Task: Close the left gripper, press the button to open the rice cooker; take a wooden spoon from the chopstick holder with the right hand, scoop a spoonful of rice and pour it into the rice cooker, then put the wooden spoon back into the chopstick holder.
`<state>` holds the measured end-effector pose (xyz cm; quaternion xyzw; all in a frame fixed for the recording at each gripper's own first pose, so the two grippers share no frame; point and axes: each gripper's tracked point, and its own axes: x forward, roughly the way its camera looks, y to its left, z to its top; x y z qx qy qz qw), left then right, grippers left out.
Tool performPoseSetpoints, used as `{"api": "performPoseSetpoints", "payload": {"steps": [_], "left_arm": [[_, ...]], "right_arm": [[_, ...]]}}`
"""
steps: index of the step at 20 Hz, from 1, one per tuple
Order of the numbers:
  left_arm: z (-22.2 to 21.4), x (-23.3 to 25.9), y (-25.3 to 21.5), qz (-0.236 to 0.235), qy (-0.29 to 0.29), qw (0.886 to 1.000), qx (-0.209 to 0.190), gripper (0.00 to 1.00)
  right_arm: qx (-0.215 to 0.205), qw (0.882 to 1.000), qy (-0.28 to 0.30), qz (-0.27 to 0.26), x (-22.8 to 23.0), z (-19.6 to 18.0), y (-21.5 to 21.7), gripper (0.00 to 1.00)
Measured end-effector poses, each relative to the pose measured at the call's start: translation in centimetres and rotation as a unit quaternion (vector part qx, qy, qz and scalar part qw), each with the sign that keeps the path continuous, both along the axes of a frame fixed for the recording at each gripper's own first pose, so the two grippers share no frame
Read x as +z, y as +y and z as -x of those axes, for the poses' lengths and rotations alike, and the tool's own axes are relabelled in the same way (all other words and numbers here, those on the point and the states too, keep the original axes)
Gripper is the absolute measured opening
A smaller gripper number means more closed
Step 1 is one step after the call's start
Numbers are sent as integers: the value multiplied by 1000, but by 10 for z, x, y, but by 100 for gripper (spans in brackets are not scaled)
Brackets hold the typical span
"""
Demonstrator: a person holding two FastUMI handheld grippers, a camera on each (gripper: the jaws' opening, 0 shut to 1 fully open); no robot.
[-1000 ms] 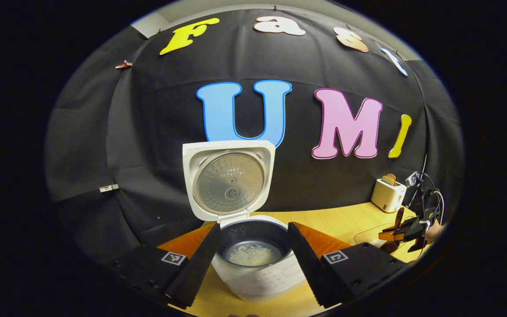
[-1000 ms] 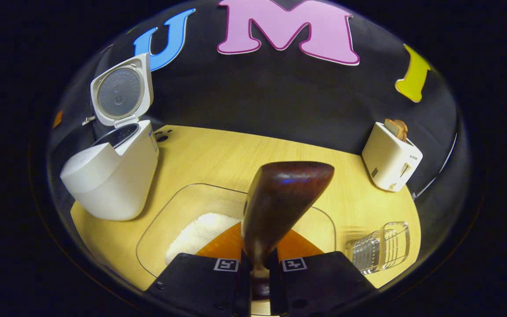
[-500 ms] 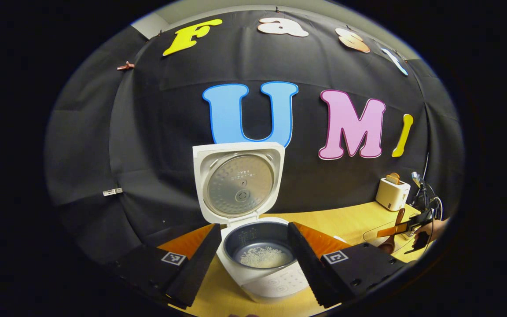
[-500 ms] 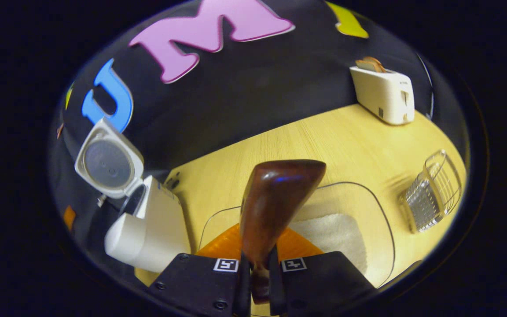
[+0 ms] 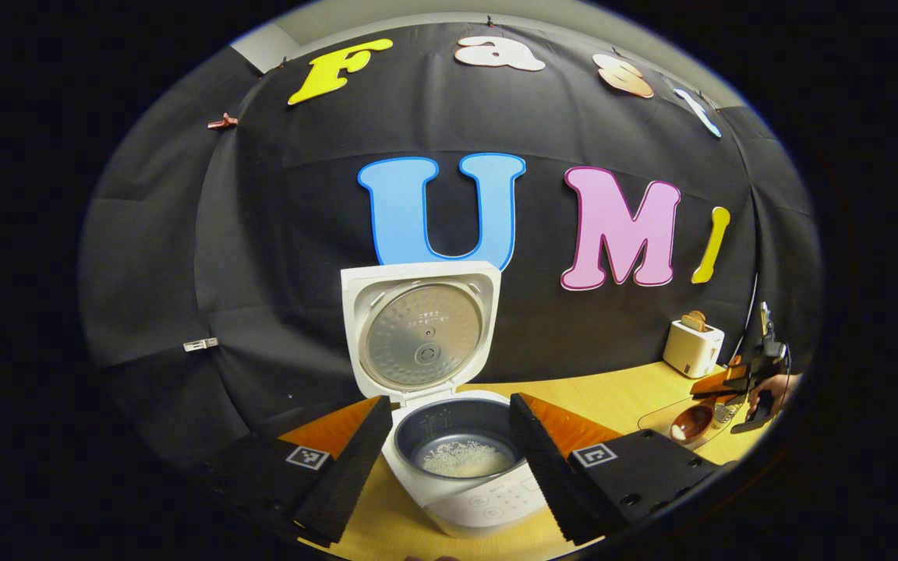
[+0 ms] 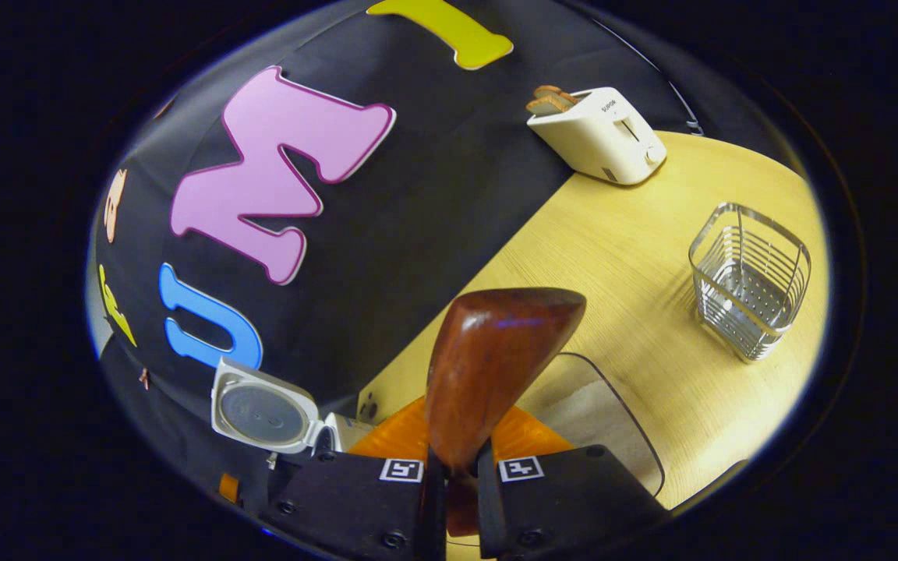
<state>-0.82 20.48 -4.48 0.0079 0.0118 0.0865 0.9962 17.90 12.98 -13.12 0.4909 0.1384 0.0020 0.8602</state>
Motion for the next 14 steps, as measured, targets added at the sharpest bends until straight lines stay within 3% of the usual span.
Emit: {"api": "performPoseSetpoints", "payload": {"steps": [5, 9, 14], "left_arm": [[0, -2, -5, 14, -5, 1000, -6, 97], [13, -10, 7, 33, -5, 999, 8, 97], [27, -19, 25, 60, -4, 998, 30, 99]], "right_arm": [[22, 998, -61, 2, 100, -20, 25, 20], [91, 990, -105, 5, 165, -59, 121, 20], [162, 978, -128, 25, 192, -92, 240, 20]]}}
